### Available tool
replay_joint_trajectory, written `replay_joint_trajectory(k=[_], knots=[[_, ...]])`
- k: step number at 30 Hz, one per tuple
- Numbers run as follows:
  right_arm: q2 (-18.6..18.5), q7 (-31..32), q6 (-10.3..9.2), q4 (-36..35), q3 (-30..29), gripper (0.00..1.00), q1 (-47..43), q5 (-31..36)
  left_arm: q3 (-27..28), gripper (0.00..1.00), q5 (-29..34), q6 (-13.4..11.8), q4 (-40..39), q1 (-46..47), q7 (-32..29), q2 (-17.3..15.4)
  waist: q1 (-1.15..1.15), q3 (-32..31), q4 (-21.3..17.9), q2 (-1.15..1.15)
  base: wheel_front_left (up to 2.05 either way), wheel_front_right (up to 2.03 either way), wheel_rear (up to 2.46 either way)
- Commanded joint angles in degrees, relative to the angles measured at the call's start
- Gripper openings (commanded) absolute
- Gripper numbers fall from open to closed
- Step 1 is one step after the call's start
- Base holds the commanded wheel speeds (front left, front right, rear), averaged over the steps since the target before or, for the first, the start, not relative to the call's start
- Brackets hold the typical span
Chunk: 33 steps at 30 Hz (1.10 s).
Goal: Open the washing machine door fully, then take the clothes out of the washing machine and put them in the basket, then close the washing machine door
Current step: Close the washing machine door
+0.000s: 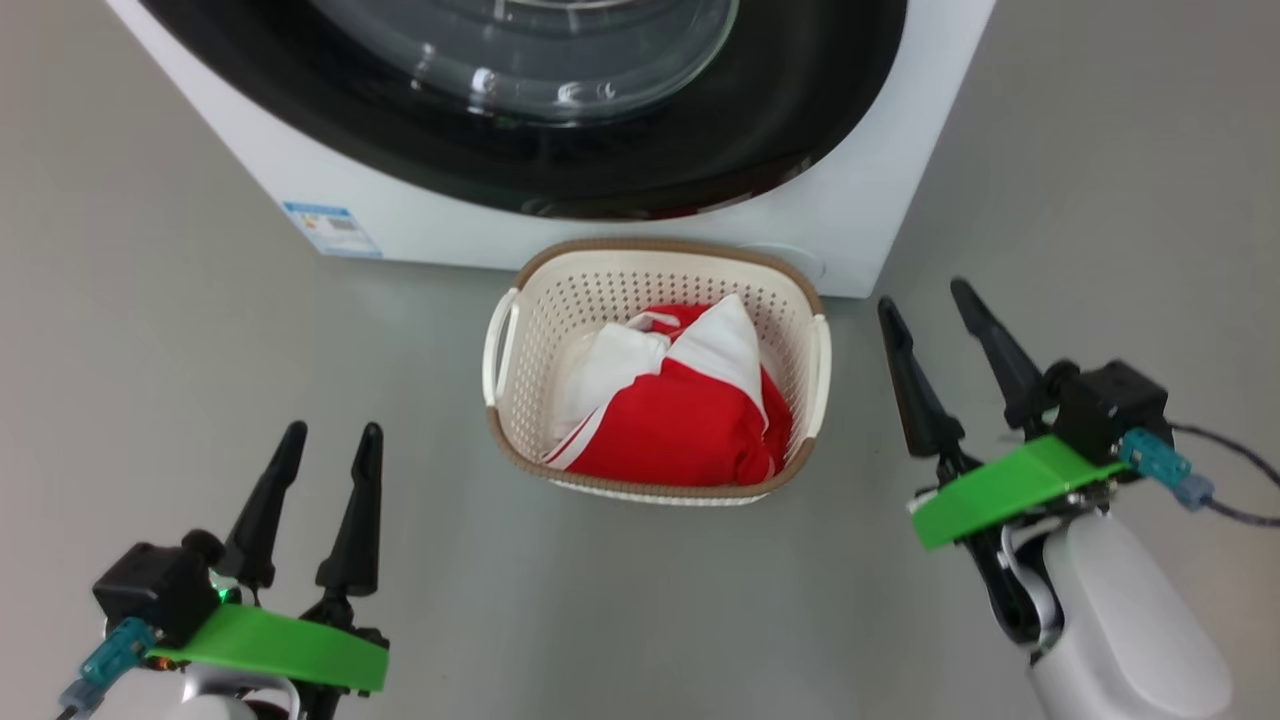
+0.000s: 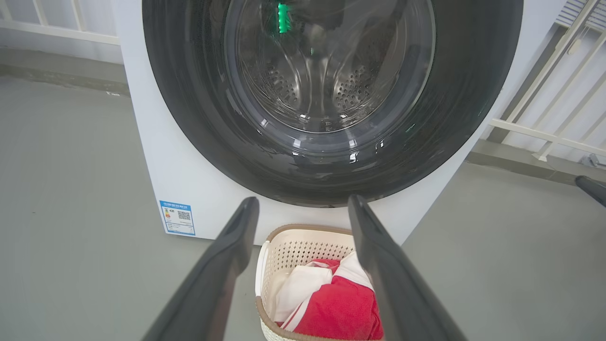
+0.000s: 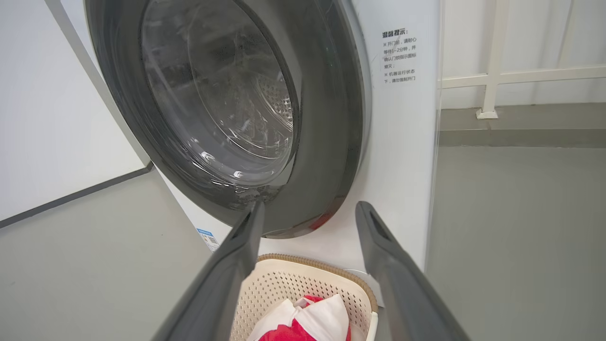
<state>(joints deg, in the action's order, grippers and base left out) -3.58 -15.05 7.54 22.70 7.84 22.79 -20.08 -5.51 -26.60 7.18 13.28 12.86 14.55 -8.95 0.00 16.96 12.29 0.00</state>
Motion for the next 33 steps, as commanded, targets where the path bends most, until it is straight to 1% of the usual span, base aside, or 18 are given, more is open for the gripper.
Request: replay_joint_trajectory(k=[1, 10, 16, 27, 33], knots=[[0.70, 0.05, -0.05, -1.81, 0.82, 1.00, -1.65, 0.34, 2.08, 1.00, 0.47, 0.31, -1.38, -0.66, 0.45, -2.17, 0.00, -2.54, -2.13, 0.00, 0.00, 0.00, 0.00], [0.70, 0.05, -0.05, -2.50, -1.12, 1.00, -10.09, 0.63, 1.77, 1.00, 0.97, 0.31, -1.15, -3.93, 0.45, -3.34, 0.00, -6.99, -4.71, 0.00, 0.00, 0.00, 0.00], [0.70, 0.05, -0.05, -3.07, -3.57, 1.00, -14.51, 0.26, 2.08, 1.00, 1.44, 0.31, -0.67, -5.81, 0.45, -3.56, 0.00, -9.39, -6.12, 0.00, 0.00, 0.00, 0.00], [0.70, 0.05, -0.05, -4.01, -7.02, 1.00, -21.67, 0.36, 2.76, 1.00, 2.60, 0.31, -1.25, -9.55, 0.45, -4.53, 0.00, -13.42, -8.80, 0.00, 0.00, 0.00, 0.00], [0.70, 0.05, -0.05, -4.90, -9.04, 1.00, -24.13, 0.49, 2.59, 1.00, 2.64, 0.31, -1.61, -10.64, 0.45, -4.79, 0.00, -14.65, -9.46, 0.00, 0.00, 0.00, 0.00]])
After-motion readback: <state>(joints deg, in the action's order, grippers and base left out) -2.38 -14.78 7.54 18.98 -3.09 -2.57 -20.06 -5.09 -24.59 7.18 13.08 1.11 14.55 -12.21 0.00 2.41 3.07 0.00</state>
